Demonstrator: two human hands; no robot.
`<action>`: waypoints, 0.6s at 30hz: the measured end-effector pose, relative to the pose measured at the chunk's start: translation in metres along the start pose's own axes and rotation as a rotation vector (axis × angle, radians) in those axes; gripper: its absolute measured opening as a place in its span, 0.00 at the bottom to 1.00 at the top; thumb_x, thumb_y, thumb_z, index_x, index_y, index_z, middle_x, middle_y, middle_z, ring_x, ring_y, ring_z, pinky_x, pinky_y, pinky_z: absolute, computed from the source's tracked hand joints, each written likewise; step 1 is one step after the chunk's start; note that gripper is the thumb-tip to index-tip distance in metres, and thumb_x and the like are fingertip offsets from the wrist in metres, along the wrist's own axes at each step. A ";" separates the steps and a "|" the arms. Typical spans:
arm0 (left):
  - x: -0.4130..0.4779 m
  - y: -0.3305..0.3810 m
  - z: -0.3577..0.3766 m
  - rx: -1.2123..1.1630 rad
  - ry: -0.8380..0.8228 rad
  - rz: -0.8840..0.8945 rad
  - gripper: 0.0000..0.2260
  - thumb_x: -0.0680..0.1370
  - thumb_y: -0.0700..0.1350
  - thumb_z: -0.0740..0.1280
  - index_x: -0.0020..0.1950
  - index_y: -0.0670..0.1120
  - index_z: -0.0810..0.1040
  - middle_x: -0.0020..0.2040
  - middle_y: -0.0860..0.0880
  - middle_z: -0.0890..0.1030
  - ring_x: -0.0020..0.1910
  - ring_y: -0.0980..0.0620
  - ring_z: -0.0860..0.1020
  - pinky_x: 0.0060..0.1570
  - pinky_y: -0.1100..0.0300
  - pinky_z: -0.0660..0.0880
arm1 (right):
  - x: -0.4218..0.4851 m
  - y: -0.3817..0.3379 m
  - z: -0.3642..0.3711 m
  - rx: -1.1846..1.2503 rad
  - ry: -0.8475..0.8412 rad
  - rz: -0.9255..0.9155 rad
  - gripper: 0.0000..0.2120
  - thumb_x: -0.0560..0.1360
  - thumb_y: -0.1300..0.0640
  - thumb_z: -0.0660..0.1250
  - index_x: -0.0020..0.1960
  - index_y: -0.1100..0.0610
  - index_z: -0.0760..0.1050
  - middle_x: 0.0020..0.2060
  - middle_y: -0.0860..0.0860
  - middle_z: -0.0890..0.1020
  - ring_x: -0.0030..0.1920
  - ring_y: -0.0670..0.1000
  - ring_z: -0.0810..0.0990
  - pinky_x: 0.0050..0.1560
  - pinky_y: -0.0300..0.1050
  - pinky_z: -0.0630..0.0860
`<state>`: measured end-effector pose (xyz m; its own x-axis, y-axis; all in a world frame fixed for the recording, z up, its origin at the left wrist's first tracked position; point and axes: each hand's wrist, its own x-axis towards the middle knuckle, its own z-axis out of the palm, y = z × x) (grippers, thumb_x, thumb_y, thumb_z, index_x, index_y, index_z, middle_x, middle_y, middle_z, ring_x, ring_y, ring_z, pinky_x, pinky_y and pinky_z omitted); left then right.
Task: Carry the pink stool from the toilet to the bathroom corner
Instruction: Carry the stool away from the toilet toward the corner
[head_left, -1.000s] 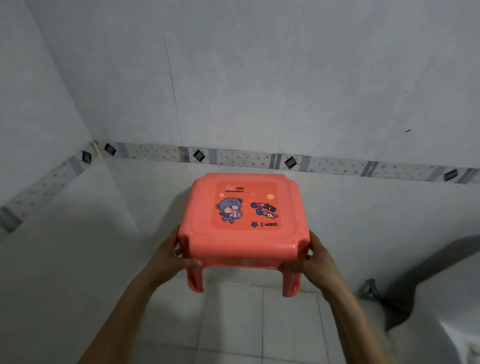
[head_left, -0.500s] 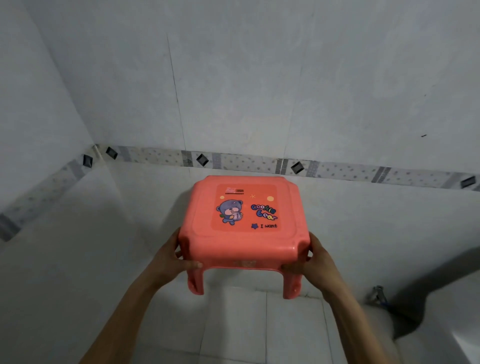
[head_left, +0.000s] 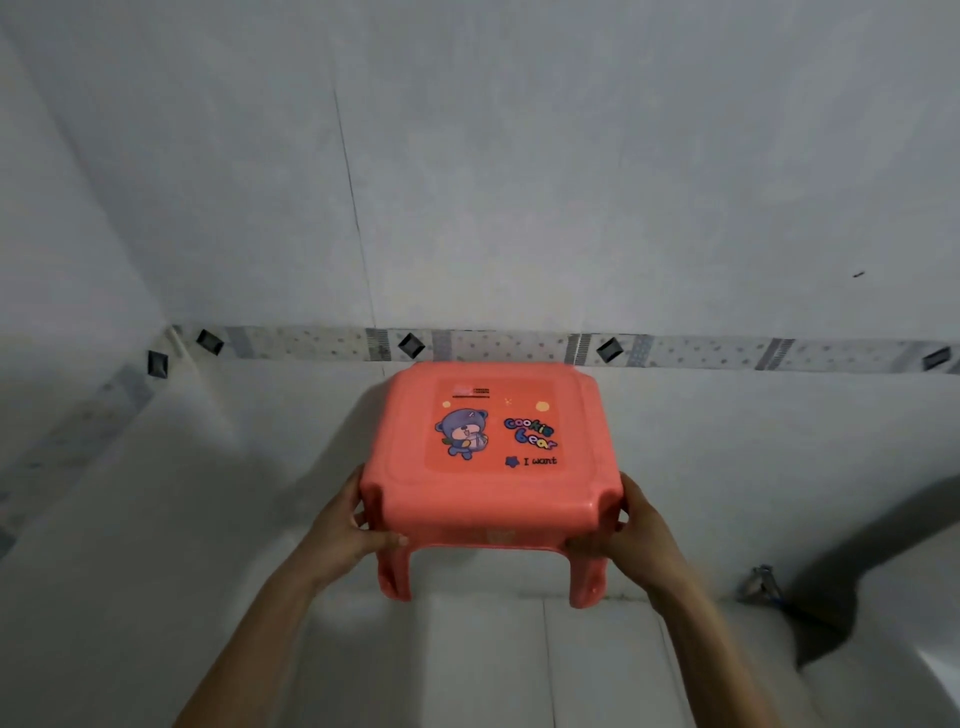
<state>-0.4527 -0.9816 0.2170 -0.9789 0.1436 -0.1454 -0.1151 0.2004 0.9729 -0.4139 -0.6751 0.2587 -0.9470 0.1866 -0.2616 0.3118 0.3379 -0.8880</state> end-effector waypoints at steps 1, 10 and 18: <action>0.002 0.000 -0.003 0.003 -0.007 -0.004 0.50 0.52 0.38 0.76 0.72 0.46 0.59 0.64 0.45 0.73 0.53 0.57 0.75 0.38 0.75 0.74 | 0.001 -0.001 0.003 -0.005 0.006 0.002 0.42 0.59 0.64 0.76 0.69 0.51 0.63 0.55 0.49 0.77 0.52 0.50 0.74 0.49 0.46 0.70; 0.010 -0.003 -0.013 -0.003 -0.029 -0.018 0.49 0.53 0.36 0.75 0.72 0.45 0.59 0.63 0.45 0.72 0.51 0.56 0.75 0.37 0.73 0.74 | 0.004 -0.002 0.014 0.010 0.009 0.006 0.42 0.59 0.65 0.76 0.69 0.53 0.63 0.59 0.53 0.77 0.53 0.52 0.73 0.50 0.46 0.70; 0.009 -0.006 0.008 -0.003 0.020 -0.046 0.53 0.48 0.43 0.77 0.71 0.47 0.60 0.64 0.44 0.74 0.56 0.49 0.76 0.40 0.71 0.77 | 0.014 0.003 -0.006 -0.016 -0.019 0.003 0.43 0.59 0.66 0.75 0.69 0.53 0.63 0.58 0.52 0.77 0.52 0.52 0.74 0.49 0.46 0.71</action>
<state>-0.4597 -0.9739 0.2089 -0.9757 0.1149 -0.1866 -0.1608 0.2030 0.9659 -0.4257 -0.6661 0.2545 -0.9474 0.1699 -0.2713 0.3156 0.3525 -0.8810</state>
